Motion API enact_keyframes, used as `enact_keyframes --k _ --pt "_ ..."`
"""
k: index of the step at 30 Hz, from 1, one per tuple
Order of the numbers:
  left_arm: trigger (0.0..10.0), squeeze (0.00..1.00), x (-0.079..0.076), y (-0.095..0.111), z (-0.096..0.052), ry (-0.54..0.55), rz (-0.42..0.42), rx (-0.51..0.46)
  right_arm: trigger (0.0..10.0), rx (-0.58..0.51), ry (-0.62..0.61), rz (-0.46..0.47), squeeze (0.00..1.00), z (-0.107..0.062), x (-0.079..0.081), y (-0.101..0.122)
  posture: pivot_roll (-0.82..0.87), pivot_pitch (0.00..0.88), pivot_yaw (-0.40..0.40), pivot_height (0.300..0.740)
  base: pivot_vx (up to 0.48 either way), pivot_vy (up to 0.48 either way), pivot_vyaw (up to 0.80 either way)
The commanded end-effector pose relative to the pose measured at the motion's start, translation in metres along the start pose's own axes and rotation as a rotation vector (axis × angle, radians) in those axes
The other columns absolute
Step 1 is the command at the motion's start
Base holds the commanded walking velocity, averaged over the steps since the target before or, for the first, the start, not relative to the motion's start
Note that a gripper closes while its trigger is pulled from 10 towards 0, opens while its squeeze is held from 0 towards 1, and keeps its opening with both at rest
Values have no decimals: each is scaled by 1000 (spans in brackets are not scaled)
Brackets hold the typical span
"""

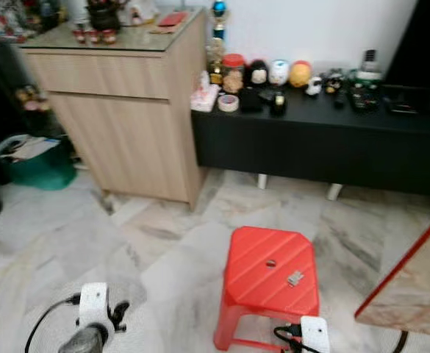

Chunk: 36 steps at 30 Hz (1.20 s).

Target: Hang keys on a hook

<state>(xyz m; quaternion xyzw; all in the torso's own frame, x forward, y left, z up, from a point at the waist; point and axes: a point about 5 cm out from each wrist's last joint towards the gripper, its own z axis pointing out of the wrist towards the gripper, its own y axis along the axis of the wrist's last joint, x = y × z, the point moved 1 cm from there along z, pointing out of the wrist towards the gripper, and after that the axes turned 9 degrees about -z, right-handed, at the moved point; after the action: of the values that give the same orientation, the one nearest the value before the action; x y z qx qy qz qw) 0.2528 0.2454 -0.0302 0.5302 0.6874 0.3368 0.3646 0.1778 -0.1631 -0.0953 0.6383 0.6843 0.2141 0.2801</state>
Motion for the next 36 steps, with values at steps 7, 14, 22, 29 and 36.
enact_keyframes --k 7,14,22,29,36 --pt "10000 0 -42 45 1 -202 74 -291 10000 -548 -63 11 0 6 -21 154 3 0 1 740 0 0 0" --pt "10000 0 -66 54 -14 -264 75 -419 10000 -709 -70 1 0 -6 -22 174 5 0 -21 740 0 0 0" --pt "10000 0 -57 59 -48 -216 41 -505 10000 -761 -82 -18 0 -24 -34 153 10 0 -41 740 0 0 0" --pt "10000 0 -42 42 -67 -177 64 -452 10000 -708 -152 -38 0 -37 -51 118 2 0 -36 740 0 0 0" --pt "10000 0 -39 51 -74 -145 47 -448 10000 -671 -172 -45 0 -43 -58 111 -10 0 -22 740 0 0 0"
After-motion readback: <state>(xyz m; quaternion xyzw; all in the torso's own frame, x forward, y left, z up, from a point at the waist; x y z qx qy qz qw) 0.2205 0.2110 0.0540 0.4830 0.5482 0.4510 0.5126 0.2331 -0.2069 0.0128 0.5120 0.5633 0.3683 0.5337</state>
